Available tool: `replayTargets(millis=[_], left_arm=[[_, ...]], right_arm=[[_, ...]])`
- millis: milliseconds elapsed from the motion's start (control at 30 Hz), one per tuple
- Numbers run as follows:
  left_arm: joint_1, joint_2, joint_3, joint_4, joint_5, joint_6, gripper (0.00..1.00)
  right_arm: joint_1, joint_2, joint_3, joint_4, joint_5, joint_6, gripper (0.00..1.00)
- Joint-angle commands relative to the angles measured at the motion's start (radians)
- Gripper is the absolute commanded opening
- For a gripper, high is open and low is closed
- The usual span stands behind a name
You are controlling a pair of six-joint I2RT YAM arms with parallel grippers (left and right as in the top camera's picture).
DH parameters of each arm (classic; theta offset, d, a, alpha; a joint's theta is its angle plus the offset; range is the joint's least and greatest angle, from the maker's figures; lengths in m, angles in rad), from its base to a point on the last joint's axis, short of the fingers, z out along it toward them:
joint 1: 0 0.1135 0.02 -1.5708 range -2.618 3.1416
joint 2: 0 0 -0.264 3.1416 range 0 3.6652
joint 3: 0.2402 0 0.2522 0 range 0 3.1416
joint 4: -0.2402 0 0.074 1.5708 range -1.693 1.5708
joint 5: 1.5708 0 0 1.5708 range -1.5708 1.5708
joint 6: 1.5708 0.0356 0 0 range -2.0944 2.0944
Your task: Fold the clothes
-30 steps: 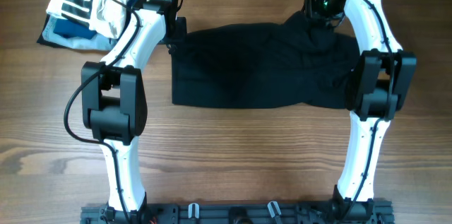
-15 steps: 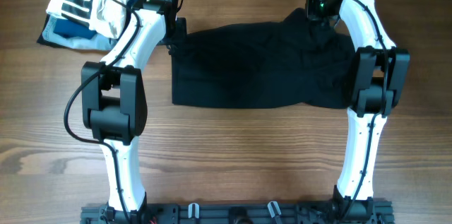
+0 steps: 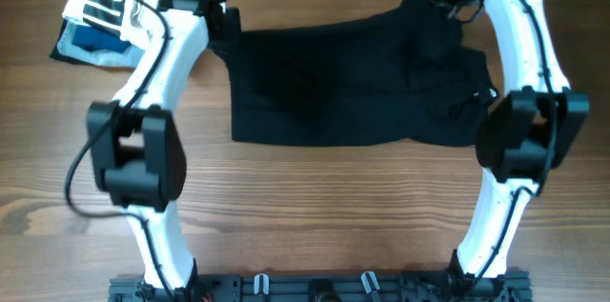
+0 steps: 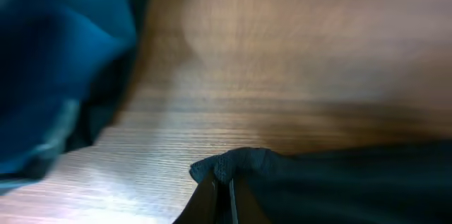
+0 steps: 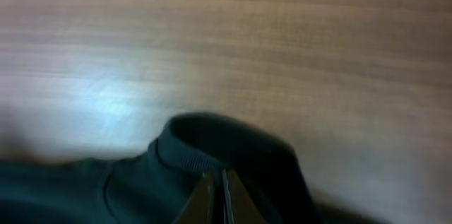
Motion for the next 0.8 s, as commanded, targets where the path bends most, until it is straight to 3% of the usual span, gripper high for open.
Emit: replayTargets(millis=[0,133,467,600,767], left_arm=[[0.005,-0.084,0.000,-0.008,-0.013,-0.017,0.04],[0.005,-0.067,-0.003,-0.085,-0.002,-0.017,0.04],[0.005,-0.043,-0.003,-0.271,0.022,-0.016,0.04],[0.005,-0.040,-0.027,-0.288,0.070,-0.016,0.04],[-0.016,-0.040,-0.098,-0.285,0.134,-0.013,0.04]], right_arm=[[0.002,-0.049,0.021,-0.157,-0.001,-0.013,0.04],[0.002,-0.049,-0.021,-0.330,0.003,-0.013,0.04],[0.002,-0.049,-0.031,-0.568,0.003,0.042,0.04],[0.002,-0.065,-0.110,-0.575,0.027,0.039,0.04],[0.002,-0.139,-0.351,-0.455,0.025,0.052,0.04]])
